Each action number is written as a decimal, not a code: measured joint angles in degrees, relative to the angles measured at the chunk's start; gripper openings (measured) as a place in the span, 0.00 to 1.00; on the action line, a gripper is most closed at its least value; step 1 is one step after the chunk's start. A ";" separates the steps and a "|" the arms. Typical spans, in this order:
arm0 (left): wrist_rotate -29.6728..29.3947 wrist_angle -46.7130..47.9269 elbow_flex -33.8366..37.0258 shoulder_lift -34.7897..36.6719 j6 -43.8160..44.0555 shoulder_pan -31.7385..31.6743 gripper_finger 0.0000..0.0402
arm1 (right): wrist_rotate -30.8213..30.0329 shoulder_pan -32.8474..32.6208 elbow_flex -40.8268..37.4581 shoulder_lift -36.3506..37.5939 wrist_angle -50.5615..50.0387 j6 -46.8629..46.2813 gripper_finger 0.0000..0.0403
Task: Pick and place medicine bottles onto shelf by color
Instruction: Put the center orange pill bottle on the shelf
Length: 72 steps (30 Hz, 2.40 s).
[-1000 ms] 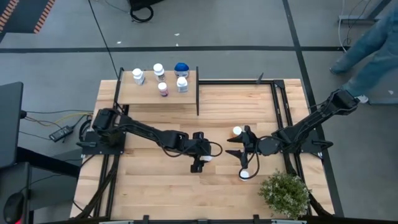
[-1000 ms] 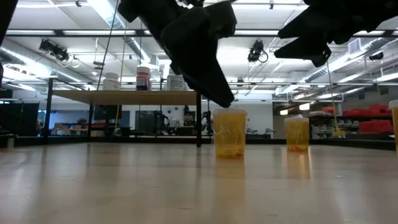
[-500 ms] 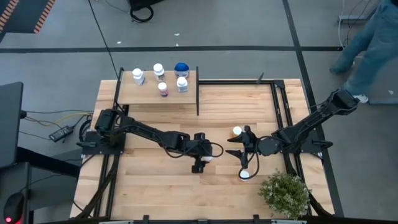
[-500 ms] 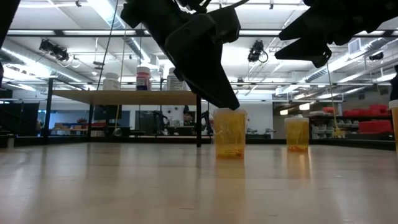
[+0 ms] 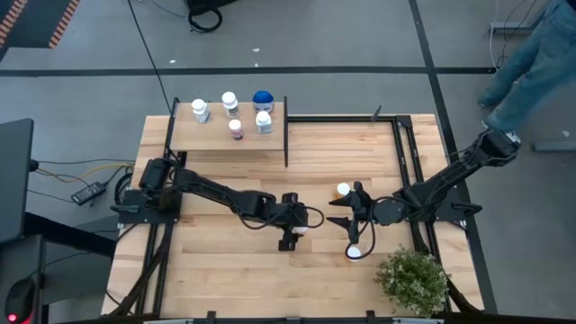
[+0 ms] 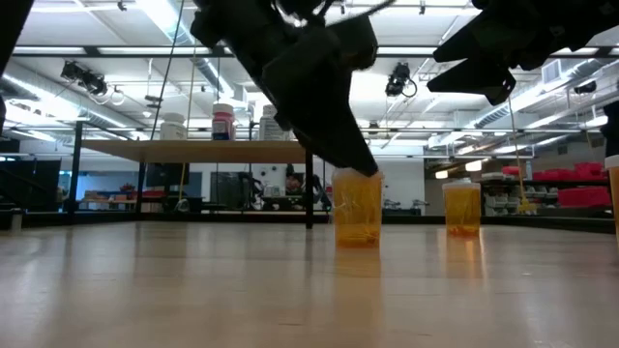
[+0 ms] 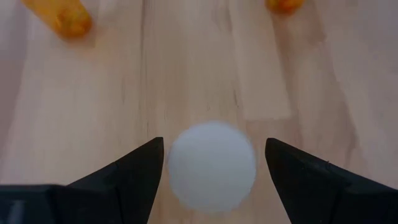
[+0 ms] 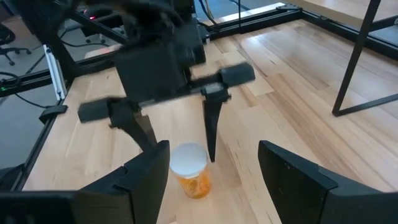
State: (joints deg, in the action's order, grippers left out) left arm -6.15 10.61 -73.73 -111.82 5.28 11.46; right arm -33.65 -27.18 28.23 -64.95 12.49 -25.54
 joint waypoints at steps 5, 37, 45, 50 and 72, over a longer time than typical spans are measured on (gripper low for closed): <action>0.00 0.46 0.12 -1.97 -0.03 0.02 0.71 | 0.00 0.00 0.00 0.00 0.03 -0.10 0.63; -0.02 -3.52 0.10 -2.06 0.35 0.33 0.55 | 0.02 0.00 0.02 0.00 -0.74 -1.34 0.63; -0.02 -3.37 0.10 -2.04 0.52 0.33 0.56 | 0.01 0.00 0.02 0.00 -0.74 -1.46 0.63; -0.02 -2.49 0.10 -1.94 1.52 0.33 0.59 | 0.02 0.00 0.02 0.00 -0.76 -1.43 0.63; -5.79 26.56 0.08 17.91 2.21 -0.18 0.54 | 0.24 -0.02 0.00 0.00 -2.19 -2.36 0.63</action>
State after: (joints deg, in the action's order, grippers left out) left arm -11.94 37.16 -73.65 -93.91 7.49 11.28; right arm -33.41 -27.20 28.23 -64.95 10.31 -27.90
